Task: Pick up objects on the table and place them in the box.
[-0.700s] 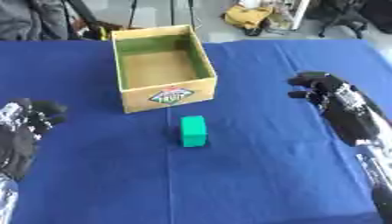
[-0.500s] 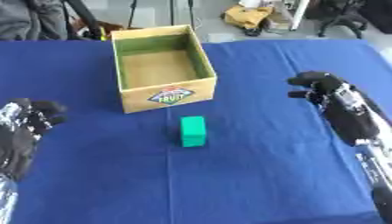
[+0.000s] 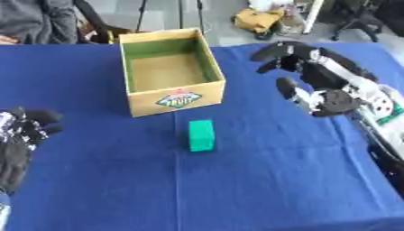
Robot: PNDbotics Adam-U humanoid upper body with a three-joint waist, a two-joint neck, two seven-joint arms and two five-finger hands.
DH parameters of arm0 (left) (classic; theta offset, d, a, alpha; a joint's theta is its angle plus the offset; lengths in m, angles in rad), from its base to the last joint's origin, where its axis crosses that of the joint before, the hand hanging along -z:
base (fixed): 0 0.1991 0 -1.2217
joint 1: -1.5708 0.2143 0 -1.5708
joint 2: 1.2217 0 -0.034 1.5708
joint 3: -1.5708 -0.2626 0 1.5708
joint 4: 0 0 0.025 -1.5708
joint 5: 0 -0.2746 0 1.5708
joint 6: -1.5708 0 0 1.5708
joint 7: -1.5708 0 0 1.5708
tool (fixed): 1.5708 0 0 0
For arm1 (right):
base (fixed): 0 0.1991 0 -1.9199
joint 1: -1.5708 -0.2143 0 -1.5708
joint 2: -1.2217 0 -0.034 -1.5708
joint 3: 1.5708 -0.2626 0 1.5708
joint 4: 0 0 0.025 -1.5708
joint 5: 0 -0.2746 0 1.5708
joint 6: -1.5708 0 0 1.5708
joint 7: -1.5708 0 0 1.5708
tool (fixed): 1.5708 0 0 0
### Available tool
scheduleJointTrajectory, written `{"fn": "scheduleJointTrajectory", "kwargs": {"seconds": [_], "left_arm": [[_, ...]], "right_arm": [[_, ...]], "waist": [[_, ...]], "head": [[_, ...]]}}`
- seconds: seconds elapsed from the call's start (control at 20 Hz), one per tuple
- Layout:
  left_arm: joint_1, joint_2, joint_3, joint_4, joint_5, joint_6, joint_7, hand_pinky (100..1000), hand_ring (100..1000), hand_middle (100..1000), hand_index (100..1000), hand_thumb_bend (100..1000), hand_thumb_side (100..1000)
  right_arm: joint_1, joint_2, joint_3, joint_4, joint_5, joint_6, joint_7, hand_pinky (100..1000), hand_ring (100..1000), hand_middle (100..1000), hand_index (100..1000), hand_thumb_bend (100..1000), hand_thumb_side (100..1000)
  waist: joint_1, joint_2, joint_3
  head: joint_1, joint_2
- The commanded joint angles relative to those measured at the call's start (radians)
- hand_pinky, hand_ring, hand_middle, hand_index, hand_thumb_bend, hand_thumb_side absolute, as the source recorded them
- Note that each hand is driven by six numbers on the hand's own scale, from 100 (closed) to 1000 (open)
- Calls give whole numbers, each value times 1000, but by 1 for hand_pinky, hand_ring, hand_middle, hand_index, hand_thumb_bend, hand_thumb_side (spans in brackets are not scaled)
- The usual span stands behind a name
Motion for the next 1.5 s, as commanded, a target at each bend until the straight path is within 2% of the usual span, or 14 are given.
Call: {"fn": "scheduleJointTrajectory", "kwargs": {"seconds": [0.05, 0.3, 0.45, 0.75, 1.0, 1.1, 1.15, 1.3, 1.5], "left_arm": [[-17, 9, -1, -14, 2, 0, -4, 826, 808, 589, 668, 388, 1000], [-20, 9, 1, -14, 1, -1, -2, 826, 808, 588, 668, 388, 1000], [-21, 8, -1, -14, 2, -1, -3, 826, 808, 588, 668, 387, 1000], [-24, 7, -2, -13, 2, -1, -5, 826, 809, 588, 668, 386, 1000], [-24, 6, -3, -13, 2, -1, -6, 826, 809, 588, 668, 386, 1000], [-25, 6, -3, -13, 2, -1, -7, 826, 809, 588, 668, 386, 1000], [-25, 6, -3, -13, 2, -1, -7, 826, 809, 588, 668, 385, 1000], [-25, 6, -4, -12, 2, -1, -7, 827, 809, 588, 668, 385, 1000], [-26, 6, -4, -12, 2, -1, -8, 826, 809, 588, 668, 385, 1000]], "right_arm": [[-72, -2, 29, 70, 56, -34, 52, 795, 909, 809, 847, 100, 481], [-178, 56, 57, 201, 137, -88, 118, 792, 904, 810, 852, 100, 468], [-201, 85, 62, 270, 185, -135, 131, 790, 902, 811, 854, 100, 466], [-212, 128, 58, 383, 284, -207, 114, 787, 901, 811, 859, 100, 559], [-213, 148, 65, 414, 367, -245, 90, 782, 893, 802, 859, 100, 629], [-212, 154, 68, 415, 401, -256, 79, 782, 893, 802, 859, 100, 629], [-211, 157, 71, 417, 417, -260, 74, 777, 886, 795, 857, 100, 703], [-210, 170, 77, 426, 467, -266, 65, 772, 879, 786, 852, 111, 761], [-210, 191, 83, 440, 534, -271, 24, 769, 874, 781, 851, 139, 782]], "waist": [[2, -10, -1], [3, -6, -2], [5, -7, 1], [10, -8, 4], [13, -7, 3], [13, -7, 3], [14, -7, 3], [16, -6, 4], [18, -5, 4]], "head": [[-3, 3], [-2, -1], [-5, 1], [-11, 4], [-10, 8], [-10, 8], [-11, 9], [-13, 11], [-16, 12]]}}
